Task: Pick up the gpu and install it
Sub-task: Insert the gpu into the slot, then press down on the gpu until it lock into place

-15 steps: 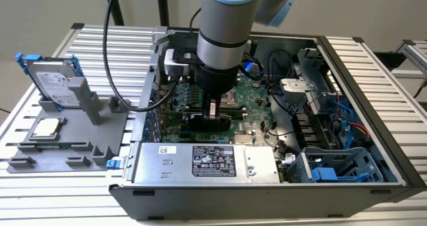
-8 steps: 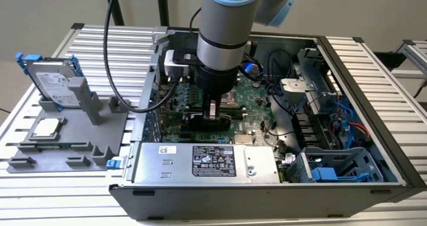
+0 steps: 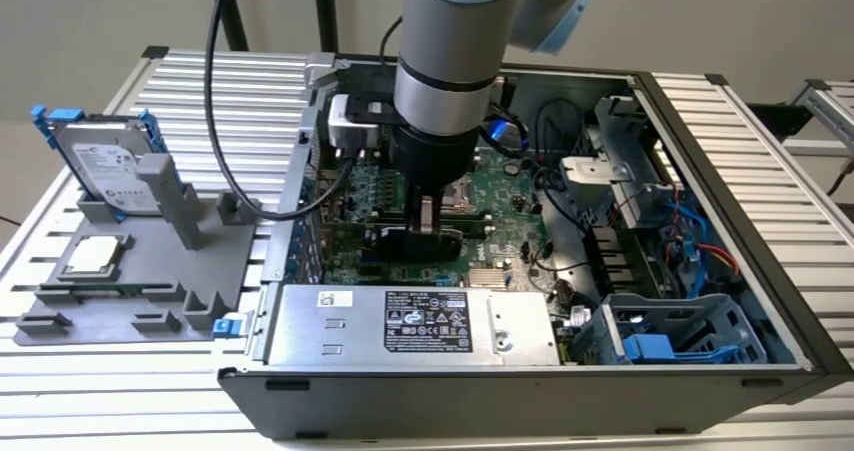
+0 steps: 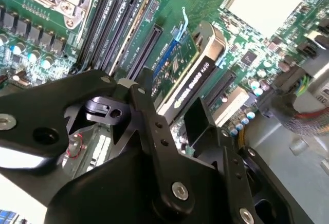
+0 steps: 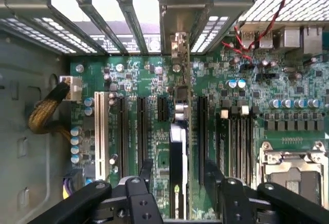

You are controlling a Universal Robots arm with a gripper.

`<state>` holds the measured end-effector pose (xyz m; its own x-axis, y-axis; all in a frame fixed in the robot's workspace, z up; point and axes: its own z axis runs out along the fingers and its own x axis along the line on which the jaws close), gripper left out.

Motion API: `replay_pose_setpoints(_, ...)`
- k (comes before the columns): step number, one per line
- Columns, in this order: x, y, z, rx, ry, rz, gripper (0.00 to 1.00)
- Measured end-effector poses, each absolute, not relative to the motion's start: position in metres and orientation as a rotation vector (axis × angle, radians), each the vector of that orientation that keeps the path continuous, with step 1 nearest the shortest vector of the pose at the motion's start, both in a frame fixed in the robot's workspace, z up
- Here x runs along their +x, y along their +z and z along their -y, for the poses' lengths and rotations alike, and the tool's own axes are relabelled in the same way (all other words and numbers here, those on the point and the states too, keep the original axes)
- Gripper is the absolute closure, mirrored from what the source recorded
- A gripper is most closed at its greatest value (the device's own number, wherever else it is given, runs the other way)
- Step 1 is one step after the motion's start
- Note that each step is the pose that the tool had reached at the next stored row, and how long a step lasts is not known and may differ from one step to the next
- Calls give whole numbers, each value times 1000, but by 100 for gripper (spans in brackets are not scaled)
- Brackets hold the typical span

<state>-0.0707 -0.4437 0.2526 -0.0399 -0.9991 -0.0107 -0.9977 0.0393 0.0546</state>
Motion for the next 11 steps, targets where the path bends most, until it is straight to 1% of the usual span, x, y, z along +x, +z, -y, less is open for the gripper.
replay_pose_setpoints(11, -71, 301, 444, 2156, -74, 2243, 0)
